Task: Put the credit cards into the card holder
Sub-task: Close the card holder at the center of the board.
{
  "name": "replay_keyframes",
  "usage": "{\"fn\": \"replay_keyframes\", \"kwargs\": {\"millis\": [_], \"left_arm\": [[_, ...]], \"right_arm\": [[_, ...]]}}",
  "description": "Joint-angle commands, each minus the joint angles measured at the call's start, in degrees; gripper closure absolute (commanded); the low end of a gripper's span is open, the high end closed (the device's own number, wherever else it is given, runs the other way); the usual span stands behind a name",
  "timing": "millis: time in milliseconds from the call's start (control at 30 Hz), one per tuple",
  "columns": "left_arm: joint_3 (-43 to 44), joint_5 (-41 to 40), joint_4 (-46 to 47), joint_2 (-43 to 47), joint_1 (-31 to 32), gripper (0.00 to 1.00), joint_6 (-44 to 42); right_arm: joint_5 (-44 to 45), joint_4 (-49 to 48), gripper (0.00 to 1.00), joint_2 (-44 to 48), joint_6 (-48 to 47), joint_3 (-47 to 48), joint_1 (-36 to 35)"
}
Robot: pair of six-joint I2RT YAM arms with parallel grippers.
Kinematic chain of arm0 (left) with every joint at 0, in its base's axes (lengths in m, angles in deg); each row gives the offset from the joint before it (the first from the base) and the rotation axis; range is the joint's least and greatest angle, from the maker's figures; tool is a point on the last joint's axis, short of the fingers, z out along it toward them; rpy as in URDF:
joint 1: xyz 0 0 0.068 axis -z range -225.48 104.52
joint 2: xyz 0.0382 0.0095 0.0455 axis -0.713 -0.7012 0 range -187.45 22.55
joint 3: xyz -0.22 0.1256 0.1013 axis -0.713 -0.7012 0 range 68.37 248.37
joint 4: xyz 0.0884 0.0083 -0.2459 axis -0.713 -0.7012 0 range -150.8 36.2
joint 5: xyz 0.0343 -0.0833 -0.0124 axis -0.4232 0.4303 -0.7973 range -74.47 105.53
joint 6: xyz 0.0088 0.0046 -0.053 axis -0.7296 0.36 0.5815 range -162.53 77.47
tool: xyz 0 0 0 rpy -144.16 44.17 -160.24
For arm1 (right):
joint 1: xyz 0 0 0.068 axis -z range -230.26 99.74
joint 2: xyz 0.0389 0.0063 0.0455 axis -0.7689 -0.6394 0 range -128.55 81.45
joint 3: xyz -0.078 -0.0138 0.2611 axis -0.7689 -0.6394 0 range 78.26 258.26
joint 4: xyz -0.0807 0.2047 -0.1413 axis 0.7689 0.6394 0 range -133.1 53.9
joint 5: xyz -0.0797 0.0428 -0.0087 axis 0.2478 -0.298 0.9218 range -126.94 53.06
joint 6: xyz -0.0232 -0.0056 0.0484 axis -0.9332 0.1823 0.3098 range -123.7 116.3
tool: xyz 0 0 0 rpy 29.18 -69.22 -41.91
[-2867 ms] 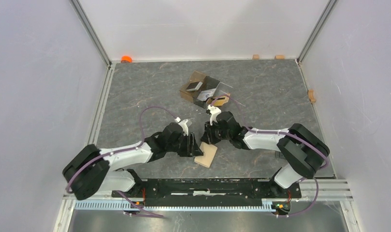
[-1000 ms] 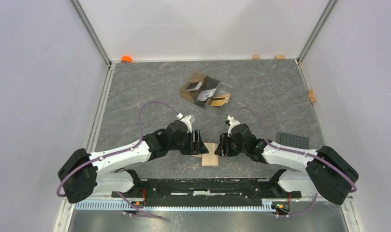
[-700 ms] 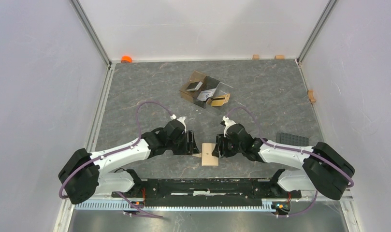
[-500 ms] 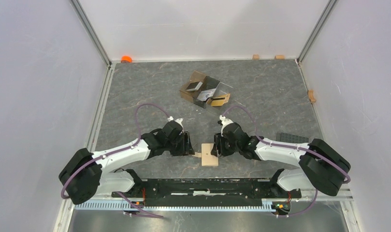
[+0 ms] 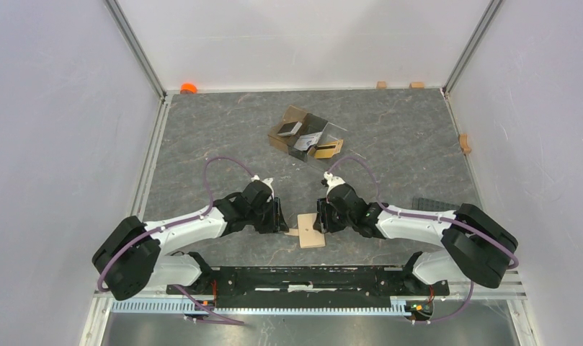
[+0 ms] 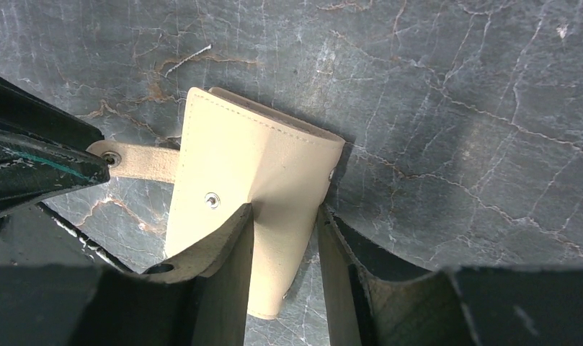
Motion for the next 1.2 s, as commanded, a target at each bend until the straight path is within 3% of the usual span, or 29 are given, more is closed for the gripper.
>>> {"fn": "replay_keyframes", "kwargs": {"millis": [0,600,1167], "left_arm": [[-0.5,1.5,2.7,-0.2,-0.3,0.64,-1.2],[-1.4,-0.5,0.8,4.8,-0.3,0.75,0.7],[-2.4,-0.3,2.0,2.9,-0.3,0.83,0.7]], "right_arm": [[4.3,6.6,0.58,-2.5,-0.5,-1.0,-0.4],[4.3,6.7,0.59,-4.2,-0.8,-0.3,-0.9],[4.2,6.6,0.59,-4.1,-0.8,-0.5,-1.0]]}}
